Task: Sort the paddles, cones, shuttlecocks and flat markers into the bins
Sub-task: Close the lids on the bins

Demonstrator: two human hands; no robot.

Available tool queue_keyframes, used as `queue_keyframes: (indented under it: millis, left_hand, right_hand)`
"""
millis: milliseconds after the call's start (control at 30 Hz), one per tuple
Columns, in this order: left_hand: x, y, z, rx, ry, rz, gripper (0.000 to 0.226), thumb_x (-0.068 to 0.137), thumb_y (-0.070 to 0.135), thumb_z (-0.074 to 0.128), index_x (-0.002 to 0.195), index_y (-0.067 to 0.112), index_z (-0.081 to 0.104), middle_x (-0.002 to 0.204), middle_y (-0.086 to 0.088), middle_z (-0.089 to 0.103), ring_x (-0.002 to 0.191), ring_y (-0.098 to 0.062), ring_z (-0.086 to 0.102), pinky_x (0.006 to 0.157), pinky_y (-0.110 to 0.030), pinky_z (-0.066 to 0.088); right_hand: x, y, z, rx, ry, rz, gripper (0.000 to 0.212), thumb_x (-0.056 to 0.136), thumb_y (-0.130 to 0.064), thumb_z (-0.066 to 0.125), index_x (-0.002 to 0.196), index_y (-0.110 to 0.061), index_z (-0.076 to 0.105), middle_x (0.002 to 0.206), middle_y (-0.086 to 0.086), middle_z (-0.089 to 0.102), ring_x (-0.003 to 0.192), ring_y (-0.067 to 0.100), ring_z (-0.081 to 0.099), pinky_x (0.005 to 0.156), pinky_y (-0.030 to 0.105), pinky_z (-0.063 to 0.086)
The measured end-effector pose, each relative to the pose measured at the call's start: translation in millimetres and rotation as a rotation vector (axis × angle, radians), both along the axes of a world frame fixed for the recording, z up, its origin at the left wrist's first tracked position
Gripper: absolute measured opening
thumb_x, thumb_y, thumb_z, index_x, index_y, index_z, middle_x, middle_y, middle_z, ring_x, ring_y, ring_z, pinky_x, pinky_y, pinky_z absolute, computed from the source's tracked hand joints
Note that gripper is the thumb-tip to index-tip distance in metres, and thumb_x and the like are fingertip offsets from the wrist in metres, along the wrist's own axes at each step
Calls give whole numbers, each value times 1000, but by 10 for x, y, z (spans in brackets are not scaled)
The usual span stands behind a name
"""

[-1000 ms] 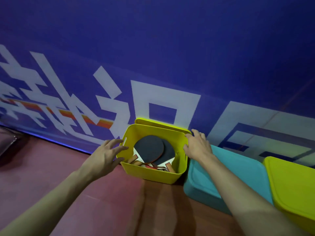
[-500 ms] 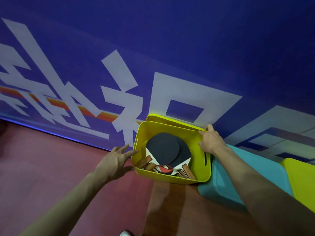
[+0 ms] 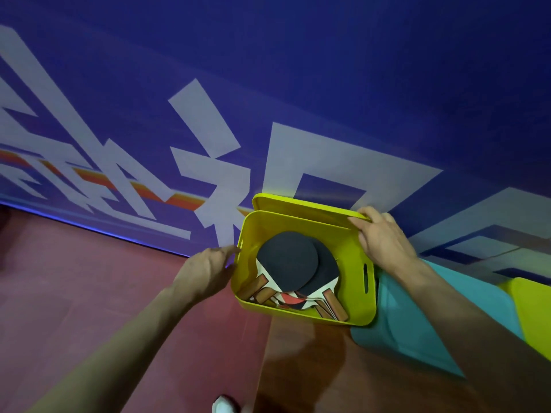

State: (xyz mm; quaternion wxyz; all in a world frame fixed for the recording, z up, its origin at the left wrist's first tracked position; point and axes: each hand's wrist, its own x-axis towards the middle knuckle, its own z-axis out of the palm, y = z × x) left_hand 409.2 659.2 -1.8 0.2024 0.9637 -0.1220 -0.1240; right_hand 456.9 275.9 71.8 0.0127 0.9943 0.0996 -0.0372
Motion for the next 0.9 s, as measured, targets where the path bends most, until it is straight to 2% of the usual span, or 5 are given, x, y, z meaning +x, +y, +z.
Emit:
queue_keyframes:
  millis: [333,467,633,800,900]
  left_hand:
    - [202,-131,607,-253,-248,137,85,95,38,58,157,29,1,138,-3,53,110,-23,62,78,-50,58]
    - [218,-226,962,-88,-386,159,66,97,38,55,153,37,19,121,1,58,99,-20,62,60,-39,56]
    - [35,-291,1070,64,-399,138,25,98,34,52,121,37,59,95,3,59,90,-26,60,58,-40,53]
    - [-415,-288,784,177,-282,152,31,96,40,51,126,48,55,133,1,56,91,-34,68,61,-41,55]
    - [-649,-306,600,240,-194,74,42,89,40,49,130,49,50,139,-7,58,93,-36,71,56,-40,56]
  right_hand:
    - [-609,-44,638,257,-263,136,32,98,-21,57,129,-20,65,132,-2,52,111,17,51,93,28,46]
    - [-925,-104,479,338,-283,196,34,94,-15,61,128,-16,66,133,1,53,113,19,53,97,32,49]
    - [-1225,-177,153,344,-219,186,31,92,-15,62,122,-18,68,142,3,48,121,25,52,96,42,52]
    - [-1541,-151,-286,283,-89,154,36,90,-16,65,125,-24,66,161,9,25,145,33,32,103,47,49]
    - [-1733,-112,-518,212,63,141,39,100,-29,50,138,-31,54,166,2,9,153,27,6,107,48,46]
